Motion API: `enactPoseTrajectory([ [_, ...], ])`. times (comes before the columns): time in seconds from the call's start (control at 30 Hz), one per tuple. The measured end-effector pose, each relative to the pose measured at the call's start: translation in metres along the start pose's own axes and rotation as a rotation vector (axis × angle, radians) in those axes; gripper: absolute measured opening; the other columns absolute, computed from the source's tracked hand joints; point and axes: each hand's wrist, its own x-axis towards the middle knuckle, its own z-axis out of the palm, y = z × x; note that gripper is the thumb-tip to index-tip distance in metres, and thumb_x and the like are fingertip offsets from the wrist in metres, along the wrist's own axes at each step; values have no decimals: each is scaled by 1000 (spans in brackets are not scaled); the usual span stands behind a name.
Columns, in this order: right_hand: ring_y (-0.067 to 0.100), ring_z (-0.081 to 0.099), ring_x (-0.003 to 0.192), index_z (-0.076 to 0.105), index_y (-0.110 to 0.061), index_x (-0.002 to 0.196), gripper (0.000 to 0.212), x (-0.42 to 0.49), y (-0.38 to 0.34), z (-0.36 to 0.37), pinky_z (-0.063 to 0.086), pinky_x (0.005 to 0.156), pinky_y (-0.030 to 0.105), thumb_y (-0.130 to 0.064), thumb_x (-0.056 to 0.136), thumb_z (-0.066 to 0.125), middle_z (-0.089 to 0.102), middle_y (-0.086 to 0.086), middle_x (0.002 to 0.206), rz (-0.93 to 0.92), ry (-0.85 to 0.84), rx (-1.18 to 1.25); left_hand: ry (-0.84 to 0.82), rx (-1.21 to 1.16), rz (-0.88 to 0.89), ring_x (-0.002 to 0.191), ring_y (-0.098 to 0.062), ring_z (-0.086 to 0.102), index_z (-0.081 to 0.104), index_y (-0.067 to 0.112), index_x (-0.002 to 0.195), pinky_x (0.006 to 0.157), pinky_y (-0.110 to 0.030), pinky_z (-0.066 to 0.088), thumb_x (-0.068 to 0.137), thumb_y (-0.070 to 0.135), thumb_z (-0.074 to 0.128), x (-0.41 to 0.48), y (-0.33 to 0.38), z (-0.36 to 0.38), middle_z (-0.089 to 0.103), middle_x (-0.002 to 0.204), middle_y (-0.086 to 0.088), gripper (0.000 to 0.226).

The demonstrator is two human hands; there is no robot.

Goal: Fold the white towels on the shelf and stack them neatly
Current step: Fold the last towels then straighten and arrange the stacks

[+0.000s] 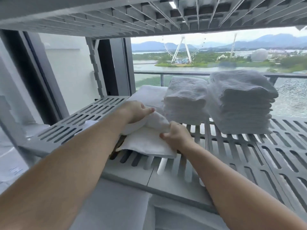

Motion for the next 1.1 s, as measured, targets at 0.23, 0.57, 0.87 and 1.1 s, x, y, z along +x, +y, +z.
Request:
enactPoseTrajectory([
  [0.23,27,62,94,70,-21,97,23,-25,18,-24,37,71,28,-12,80,56,72,5,97,55,264,249,-30,151,-35,105,-28,57,57,26,114,88,-40,47,95,45,53,-68,-35,18,65,119,-7,27],
  [0.57,21,55,79,66,-18,96,17,-96,65,-81,35,66,29,-13,88,53,64,-3,83,194,544,166,362,-132,244,80,-34,63,53,21,96,67,-41,49,102,47,43,-97,42,52,69,85,-8,29],
  [0.87,21,54,72,59,-17,88,16,-180,109,-118,32,61,33,-31,94,56,60,-4,73,314,729,37,498,-259,458,60,-30,60,47,26,83,56,-34,39,101,60,26,-99,127,85,57,62,4,44],
  [1.1,25,58,75,57,-20,93,18,-222,165,-199,37,61,34,-36,97,50,62,-3,77,401,802,-206,444,-306,634,67,-33,63,42,28,79,70,-36,30,103,52,26,-101,241,91,68,70,-7,38],
])
